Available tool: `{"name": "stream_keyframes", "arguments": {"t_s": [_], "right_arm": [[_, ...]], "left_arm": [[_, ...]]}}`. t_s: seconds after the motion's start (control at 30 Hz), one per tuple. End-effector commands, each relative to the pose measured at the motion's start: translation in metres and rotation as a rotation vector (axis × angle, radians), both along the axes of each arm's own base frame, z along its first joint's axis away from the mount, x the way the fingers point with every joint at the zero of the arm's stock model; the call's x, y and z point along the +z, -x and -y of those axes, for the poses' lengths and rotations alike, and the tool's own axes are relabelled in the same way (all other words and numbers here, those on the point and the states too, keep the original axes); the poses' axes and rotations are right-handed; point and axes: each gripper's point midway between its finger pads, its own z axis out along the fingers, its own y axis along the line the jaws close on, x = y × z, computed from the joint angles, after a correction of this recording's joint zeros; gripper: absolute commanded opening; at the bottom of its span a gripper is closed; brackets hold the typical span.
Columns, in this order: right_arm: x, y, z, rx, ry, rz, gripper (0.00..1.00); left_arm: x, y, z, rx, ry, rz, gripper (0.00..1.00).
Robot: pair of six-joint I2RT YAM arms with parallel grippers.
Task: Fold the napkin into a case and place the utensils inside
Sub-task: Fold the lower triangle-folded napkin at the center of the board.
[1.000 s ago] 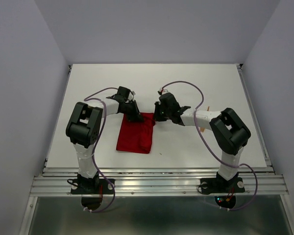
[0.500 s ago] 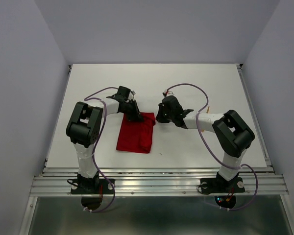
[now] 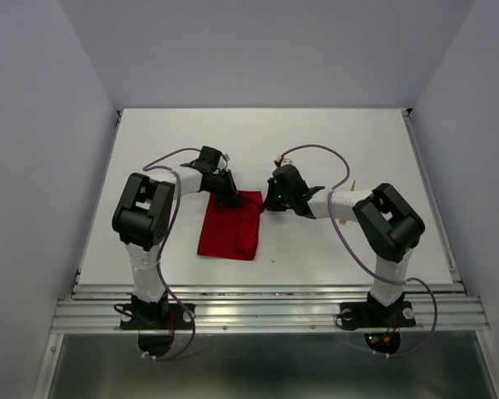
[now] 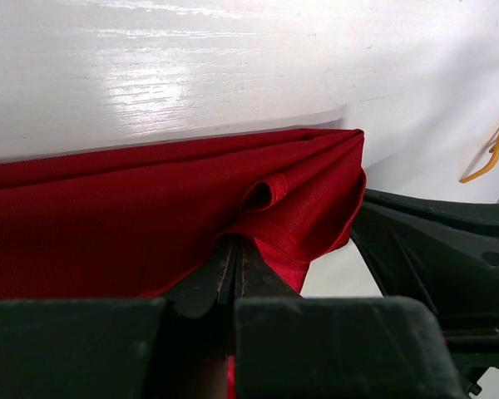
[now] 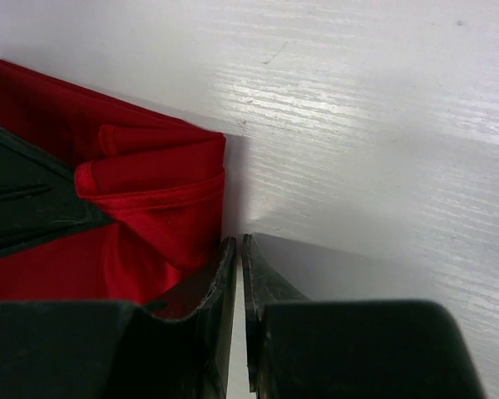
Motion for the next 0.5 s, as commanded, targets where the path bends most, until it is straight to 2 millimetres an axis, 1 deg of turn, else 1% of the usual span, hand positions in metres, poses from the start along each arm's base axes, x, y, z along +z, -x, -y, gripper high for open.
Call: {"name": "stream_keyframes", "arguments": {"t_s": [0.0, 0.27, 0.47], "right_arm": [[0.018, -0.012, -0.016, 0.028, -0.045, 0.053, 0.13], [0.034, -0.016, -0.025, 0.046, -0.086, 0.084, 0.13], [0.04, -0.02, -0.028, 0.051, -0.095, 0.097, 0.13]], "left_arm": [[-0.01, 0.0, -0.008, -0.007, -0.06, 0.005, 0.07], [-0.013, 0.001, -0.008, -0.008, -0.063, -0.002, 0.07], [-0.012, 0.0, -0.008, -0.008, -0.061, -0.001, 0.07]]}}
